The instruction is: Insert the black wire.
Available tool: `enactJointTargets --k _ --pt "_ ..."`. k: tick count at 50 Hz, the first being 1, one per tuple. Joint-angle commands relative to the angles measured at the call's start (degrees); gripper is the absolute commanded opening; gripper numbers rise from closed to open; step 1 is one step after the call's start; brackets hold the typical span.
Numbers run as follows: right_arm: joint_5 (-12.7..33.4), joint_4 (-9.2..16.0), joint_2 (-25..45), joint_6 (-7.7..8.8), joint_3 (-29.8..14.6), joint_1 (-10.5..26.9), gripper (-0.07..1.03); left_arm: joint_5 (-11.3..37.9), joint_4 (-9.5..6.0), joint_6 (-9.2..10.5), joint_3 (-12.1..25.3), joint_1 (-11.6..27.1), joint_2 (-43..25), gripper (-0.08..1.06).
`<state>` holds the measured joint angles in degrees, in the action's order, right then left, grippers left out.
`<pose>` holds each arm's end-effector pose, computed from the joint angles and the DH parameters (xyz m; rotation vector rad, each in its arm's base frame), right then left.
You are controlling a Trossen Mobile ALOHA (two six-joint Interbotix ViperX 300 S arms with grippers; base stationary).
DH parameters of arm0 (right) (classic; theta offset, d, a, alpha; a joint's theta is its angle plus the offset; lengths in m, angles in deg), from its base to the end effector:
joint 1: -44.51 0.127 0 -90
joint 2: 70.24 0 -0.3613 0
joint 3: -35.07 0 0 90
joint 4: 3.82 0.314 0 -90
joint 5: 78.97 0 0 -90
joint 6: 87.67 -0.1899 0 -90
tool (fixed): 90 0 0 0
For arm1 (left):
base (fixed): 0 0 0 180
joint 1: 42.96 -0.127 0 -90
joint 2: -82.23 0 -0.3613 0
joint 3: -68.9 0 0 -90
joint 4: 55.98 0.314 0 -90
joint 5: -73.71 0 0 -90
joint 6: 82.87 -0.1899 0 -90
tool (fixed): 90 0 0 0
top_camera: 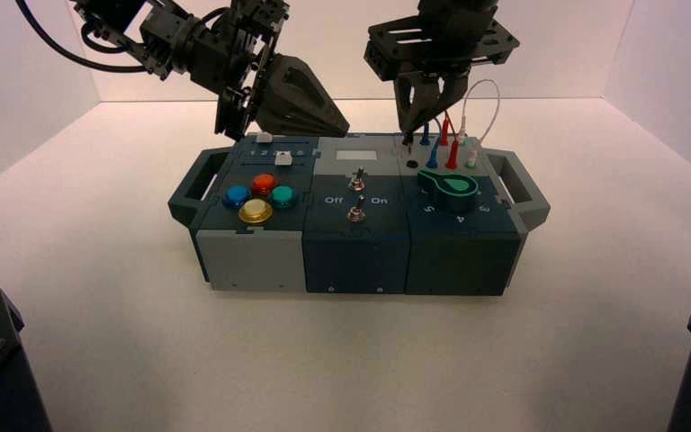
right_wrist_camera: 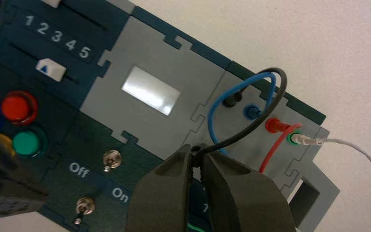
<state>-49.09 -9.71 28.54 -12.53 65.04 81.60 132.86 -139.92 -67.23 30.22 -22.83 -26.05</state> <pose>0.3006 0.2151 0.1111 -0.2672 1.1729 0.4219 0.2477 -0.2634 0.1158 -0.4656 1.2301 -1.1660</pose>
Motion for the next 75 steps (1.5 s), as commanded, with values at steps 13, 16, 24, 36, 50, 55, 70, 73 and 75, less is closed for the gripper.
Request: enactJointTargets --k 13,16,24,36,50,55,70,73,75 --pt "-0.53 -1.23 -0.44 -0.09 -0.44 -0.79 -0.02 0.44 -0.44 -0.7 1.32 -0.09 0.88 -0.03" --pt "-0.53 -1.32 -0.35 -0.09 -0.44 -0.79 -0.02 0.53 -0.44 -0.7 1.32 -0.09 0.88 -0.03" --pt "-0.44 -1.41 -0.09 -0.09 -0.44 -0.88 -0.02 0.88 -0.44 -0.7 1.41 -0.18 0.88 -0.03" --pt "-0.53 -1.23 0.18 -0.09 -0.53 -0.88 -0.02 1.14 -0.44 -0.7 1.32 -0.18 0.88 -0.03" --pt "-1.41 -1.23 0.18 -0.18 -0.35 -0.88 -0.02 1.49 -0.44 -0.7 1.41 -0.18 0.88 -0.03" --pt "-1.49 -1.05 0.18 -0.18 -0.44 -0.88 -0.02 1.49 -0.44 -0.7 1.41 -0.09 0.88 -0.03" --pt "-0.53 -0.09 -0.53 -0.26 -0.62 -0.7 -0.02 1.49 -0.44 -0.7 1.41 -0.18 0.88 -0.03" --pt "-0.53 0.09 -0.62 -0.18 -0.62 -0.62 -0.02 1.49 -0.44 -0.7 1.41 -0.18 0.88 -0.03" --pt "-0.44 0.26 -0.79 -0.26 -0.62 -0.7 -0.02 1.49 -0.44 -0.7 1.41 -0.09 0.88 -0.03"
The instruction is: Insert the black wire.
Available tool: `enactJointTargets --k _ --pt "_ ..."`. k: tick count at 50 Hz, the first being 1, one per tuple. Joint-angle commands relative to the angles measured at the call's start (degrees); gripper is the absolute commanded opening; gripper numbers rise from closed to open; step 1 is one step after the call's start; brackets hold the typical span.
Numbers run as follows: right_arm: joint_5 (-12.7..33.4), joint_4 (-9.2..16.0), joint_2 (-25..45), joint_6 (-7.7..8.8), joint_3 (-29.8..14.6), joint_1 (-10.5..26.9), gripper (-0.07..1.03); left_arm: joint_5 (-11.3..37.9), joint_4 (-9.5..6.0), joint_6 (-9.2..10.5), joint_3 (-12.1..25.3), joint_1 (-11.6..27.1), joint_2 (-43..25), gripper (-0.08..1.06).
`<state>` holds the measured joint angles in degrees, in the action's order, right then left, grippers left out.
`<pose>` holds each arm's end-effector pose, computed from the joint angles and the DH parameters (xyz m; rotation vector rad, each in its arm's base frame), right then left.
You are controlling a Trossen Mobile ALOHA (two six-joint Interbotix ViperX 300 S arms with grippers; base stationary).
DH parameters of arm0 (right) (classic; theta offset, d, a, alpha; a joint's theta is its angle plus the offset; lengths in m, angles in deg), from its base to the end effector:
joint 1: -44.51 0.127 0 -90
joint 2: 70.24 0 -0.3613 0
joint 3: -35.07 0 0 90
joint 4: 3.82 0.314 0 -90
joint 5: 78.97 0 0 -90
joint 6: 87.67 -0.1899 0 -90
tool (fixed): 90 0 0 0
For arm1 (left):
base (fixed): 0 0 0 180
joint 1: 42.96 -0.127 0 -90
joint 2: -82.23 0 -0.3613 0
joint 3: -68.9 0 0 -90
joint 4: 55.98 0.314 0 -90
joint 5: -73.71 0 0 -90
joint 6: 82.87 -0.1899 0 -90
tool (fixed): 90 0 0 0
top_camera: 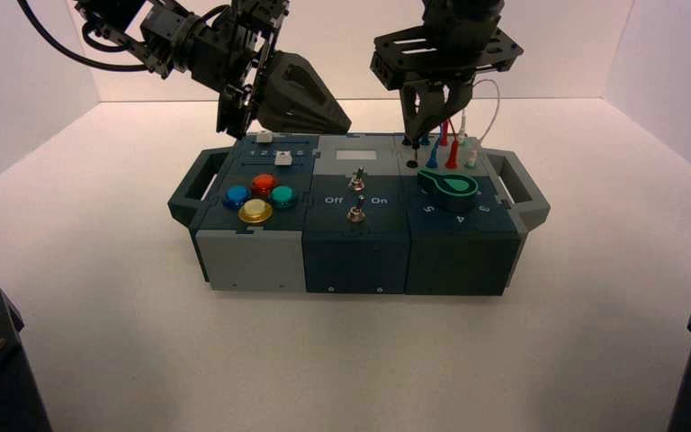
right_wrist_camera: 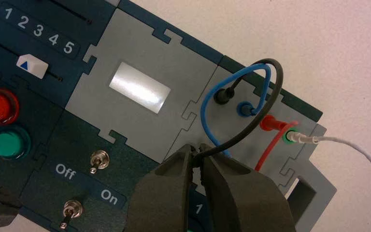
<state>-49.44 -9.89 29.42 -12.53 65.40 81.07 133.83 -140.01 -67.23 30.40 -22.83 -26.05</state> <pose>0.3015 0.2112 0.1039 -0.2706 1.1871 0.4116 0.2468 -0.2649 0.1189 -0.4744 1.2285 -1.1819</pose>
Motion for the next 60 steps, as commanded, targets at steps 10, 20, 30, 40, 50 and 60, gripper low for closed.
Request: enactJointTargets --k 10,20,30,40,50,60 --pt "-0.09 0.62 -1.41 -0.18 -1.14 -0.09 -0.02 0.53 -0.35 -0.7 1.23 -0.09 0.88 -0.03" --pt "-0.7 0.62 -0.79 -0.18 -1.14 -0.09 -0.02 0.53 -0.35 -0.7 1.23 -0.18 0.97 -0.03" --pt "-0.88 0.62 -0.62 -0.18 -1.23 -0.18 -0.02 0.7 -0.35 -0.7 1.14 -0.18 0.88 -0.03" --pt "-1.32 0.62 -0.18 -0.18 -1.23 -0.09 -0.02 0.79 -0.35 -0.7 1.14 -0.09 0.97 -0.03" --pt "-1.32 0.7 0.79 -0.18 -1.23 -0.09 -0.02 0.88 -0.35 -0.7 1.05 -0.09 1.14 -0.03" --pt "-1.32 0.62 0.88 -0.18 -1.05 -0.18 -0.02 0.97 -0.35 -0.7 1.05 -0.09 1.23 -0.03"
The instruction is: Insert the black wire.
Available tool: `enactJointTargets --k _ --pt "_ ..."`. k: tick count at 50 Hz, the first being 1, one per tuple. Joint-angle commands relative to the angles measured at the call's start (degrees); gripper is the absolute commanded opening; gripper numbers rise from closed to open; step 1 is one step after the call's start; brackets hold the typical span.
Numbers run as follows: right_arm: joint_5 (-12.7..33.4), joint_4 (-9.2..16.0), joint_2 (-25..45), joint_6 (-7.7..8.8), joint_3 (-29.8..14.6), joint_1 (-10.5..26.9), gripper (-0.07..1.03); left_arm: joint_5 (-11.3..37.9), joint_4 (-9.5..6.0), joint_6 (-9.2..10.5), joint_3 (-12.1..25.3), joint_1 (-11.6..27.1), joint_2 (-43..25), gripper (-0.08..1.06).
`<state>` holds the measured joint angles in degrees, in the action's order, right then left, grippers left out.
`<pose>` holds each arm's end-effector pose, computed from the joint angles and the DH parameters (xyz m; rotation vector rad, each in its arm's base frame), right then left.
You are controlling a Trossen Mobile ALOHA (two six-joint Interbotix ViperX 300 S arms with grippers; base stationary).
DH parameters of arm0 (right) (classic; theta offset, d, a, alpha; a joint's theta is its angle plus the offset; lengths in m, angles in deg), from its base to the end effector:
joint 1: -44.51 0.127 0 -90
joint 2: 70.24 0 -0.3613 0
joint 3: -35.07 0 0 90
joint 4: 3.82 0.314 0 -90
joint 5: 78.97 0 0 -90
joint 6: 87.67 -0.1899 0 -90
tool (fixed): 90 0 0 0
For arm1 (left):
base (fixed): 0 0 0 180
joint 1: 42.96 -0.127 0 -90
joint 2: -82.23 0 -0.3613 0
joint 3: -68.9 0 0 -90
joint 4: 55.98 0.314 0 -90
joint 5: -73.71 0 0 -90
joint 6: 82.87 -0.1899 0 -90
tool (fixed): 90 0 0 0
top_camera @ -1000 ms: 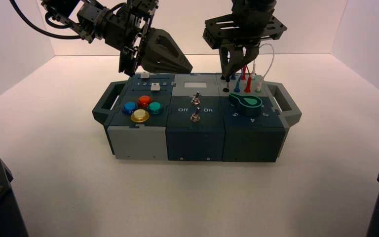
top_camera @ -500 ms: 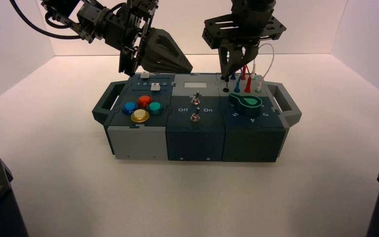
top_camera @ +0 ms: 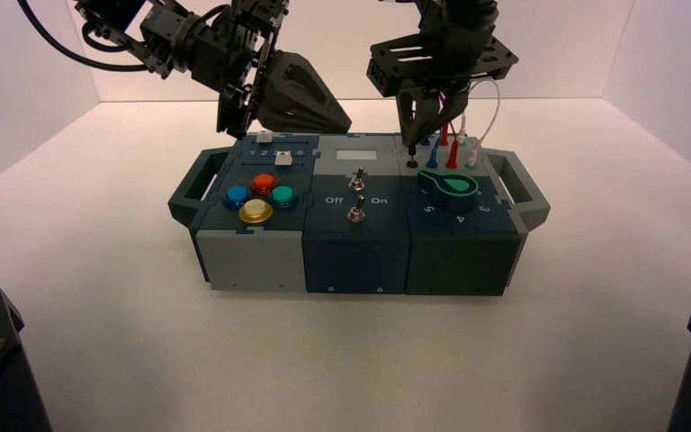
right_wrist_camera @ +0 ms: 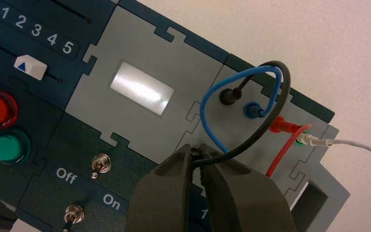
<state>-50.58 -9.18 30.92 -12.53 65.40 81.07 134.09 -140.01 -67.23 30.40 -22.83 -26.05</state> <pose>0.3028 0.2141 0.0954 -0.2605 1.1979 0.4107 0.2462 -0.2651 0.1195 -0.4766 1.2291 -1.1861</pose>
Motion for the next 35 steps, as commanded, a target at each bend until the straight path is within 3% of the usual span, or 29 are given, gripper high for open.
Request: enactJointTargets --k 1,35 --pt "-0.18 0.0 -0.62 -0.18 -0.97 -0.18 -0.02 0.7 -0.35 -0.7 1.05 -0.09 1.23 -0.03" --pt "1.67 0.09 -0.79 -0.18 0.44 -0.09 -0.02 1.05 -0.35 -0.7 0.97 -0.18 1.23 -0.03"
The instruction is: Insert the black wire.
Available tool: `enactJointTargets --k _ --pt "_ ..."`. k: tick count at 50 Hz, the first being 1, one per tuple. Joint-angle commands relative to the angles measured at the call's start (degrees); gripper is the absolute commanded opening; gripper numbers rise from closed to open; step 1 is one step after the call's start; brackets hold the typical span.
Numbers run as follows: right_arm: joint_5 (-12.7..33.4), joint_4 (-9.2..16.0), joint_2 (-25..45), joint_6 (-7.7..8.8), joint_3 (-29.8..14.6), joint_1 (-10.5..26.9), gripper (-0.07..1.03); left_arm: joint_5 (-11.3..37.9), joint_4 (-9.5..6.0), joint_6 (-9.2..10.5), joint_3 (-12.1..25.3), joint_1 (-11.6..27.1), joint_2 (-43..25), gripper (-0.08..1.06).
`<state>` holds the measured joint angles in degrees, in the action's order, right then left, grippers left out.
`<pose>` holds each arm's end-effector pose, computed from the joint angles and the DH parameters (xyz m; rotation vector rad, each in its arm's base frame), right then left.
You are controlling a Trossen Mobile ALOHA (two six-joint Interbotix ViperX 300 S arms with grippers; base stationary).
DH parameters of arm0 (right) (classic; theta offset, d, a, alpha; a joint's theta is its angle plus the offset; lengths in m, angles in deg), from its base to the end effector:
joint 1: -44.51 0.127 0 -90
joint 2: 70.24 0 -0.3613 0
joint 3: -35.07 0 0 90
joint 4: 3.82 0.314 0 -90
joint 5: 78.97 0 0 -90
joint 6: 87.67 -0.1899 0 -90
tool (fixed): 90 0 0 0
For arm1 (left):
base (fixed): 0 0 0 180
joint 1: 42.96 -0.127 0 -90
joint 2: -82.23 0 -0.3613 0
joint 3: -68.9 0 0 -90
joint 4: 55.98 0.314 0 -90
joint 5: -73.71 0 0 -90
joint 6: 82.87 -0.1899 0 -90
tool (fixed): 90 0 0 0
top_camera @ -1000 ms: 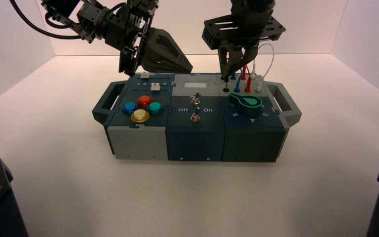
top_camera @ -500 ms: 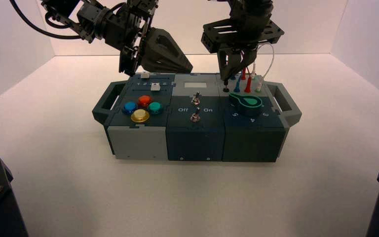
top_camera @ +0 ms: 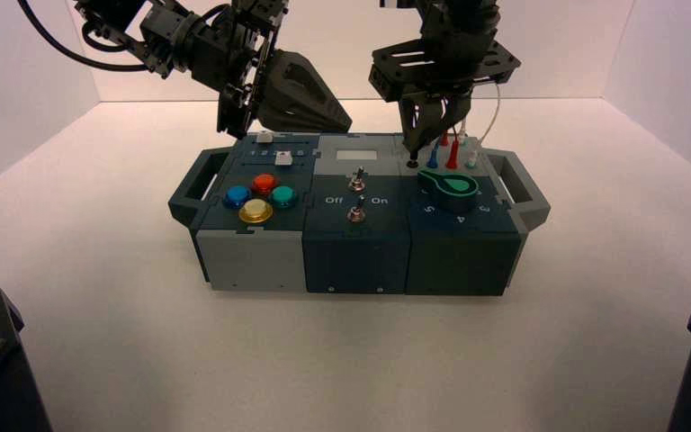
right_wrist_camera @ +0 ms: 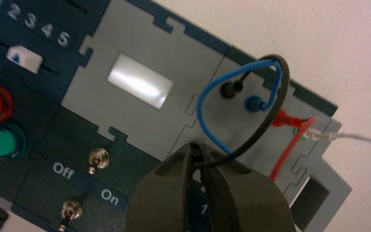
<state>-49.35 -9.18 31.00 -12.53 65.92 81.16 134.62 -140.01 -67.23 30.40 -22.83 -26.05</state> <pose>0.2967 0.2098 0.0909 -0.2734 1.2268 0.4031 0.2451 -0.2656 0.1207 -0.4812 1.2302 -1.1945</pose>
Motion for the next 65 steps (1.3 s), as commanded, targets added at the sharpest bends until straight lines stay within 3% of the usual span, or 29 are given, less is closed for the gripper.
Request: enactJointTargets --k 1,33,65 --pt "0.44 0.09 -0.88 -0.18 -0.09 -0.18 -0.02 0.44 -0.35 -0.7 0.97 -0.09 1.23 -0.03" --pt "0.44 0.18 -0.53 -0.18 -0.44 -0.26 -0.02 0.62 -0.26 -0.7 0.97 -0.18 0.97 -0.03" --pt "-0.88 0.18 4.22 -0.18 -1.49 -0.18 -0.02 0.7 -0.35 -0.7 1.14 -0.18 0.97 -0.03"
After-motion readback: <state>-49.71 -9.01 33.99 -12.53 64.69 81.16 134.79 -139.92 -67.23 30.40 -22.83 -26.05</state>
